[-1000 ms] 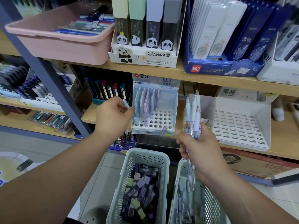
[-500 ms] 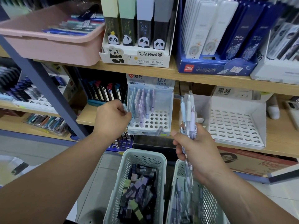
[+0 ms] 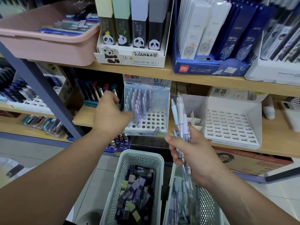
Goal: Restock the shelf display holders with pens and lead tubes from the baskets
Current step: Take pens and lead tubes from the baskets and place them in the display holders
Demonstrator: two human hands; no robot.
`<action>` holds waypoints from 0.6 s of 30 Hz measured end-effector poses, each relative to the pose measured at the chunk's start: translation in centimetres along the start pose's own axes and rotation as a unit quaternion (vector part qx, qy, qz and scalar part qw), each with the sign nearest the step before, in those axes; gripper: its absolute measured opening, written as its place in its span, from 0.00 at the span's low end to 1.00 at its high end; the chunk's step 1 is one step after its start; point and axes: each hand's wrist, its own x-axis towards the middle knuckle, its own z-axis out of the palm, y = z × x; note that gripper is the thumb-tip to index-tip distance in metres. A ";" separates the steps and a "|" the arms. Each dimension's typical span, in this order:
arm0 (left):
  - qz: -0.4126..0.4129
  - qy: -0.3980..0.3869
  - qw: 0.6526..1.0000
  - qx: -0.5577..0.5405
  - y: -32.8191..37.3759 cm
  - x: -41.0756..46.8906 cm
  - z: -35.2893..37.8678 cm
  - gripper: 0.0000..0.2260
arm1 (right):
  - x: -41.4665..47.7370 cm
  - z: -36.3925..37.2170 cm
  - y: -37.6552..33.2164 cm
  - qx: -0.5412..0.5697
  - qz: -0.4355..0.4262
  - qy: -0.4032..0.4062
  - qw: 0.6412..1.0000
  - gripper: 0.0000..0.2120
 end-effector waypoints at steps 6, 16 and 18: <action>-0.001 -0.071 0.965 -0.253 4.8 -3.0 -1.8 0.05 | -0.3 0.5 -0.3 -0.007 0.008 -0.043 0.999 0.09; -0.087 -0.250 0.883 -0.389 6.0 -6.3 -0.4 0.07 | -0.7 1.1 0.0 -0.073 0.024 -0.077 0.994 0.07; -0.098 -0.250 0.875 -0.404 5.9 -6.3 -0.3 0.09 | -0.7 1.1 -0.1 -0.070 0.028 -0.080 0.994 0.07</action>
